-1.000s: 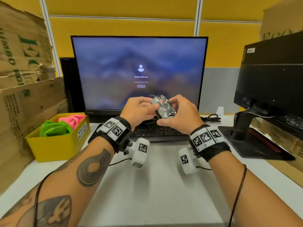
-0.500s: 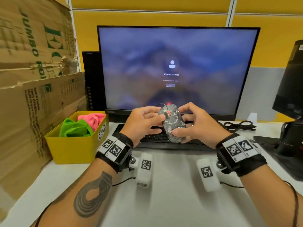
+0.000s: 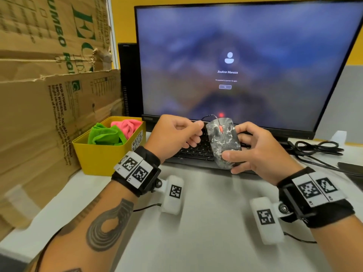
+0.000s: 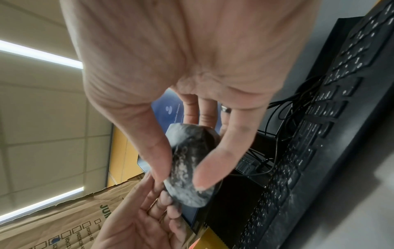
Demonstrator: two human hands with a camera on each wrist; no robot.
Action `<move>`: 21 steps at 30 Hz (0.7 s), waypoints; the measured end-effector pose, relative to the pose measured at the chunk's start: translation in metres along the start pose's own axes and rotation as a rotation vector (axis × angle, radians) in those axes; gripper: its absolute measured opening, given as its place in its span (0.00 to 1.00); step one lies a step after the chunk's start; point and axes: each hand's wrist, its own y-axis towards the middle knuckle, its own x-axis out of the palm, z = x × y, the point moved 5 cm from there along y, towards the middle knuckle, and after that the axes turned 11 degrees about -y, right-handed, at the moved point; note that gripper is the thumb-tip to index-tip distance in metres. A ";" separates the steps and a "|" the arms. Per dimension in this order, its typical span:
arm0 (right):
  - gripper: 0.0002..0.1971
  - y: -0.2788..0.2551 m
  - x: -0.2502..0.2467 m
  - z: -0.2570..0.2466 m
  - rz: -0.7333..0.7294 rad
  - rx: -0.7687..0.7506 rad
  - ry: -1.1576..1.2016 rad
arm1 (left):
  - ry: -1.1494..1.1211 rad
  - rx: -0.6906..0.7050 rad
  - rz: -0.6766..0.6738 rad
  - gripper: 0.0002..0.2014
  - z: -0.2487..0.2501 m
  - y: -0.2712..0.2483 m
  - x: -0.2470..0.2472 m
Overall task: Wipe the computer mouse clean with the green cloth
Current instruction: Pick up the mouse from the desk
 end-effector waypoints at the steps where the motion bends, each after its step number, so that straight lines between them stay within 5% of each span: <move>1: 0.27 0.000 0.000 0.000 -0.002 0.001 -0.002 | 0.015 0.004 0.000 0.12 -0.001 0.000 -0.001; 7: 0.26 -0.001 0.008 -0.001 -0.013 0.002 0.007 | 0.080 0.030 0.038 0.14 -0.002 0.003 -0.014; 11: 0.26 0.002 0.020 -0.004 -0.020 0.001 0.029 | 0.052 0.034 0.075 0.04 0.000 0.003 -0.020; 21: 0.26 0.012 0.033 -0.005 0.025 0.042 0.076 | -0.024 -0.087 -0.102 0.08 -0.013 -0.002 -0.009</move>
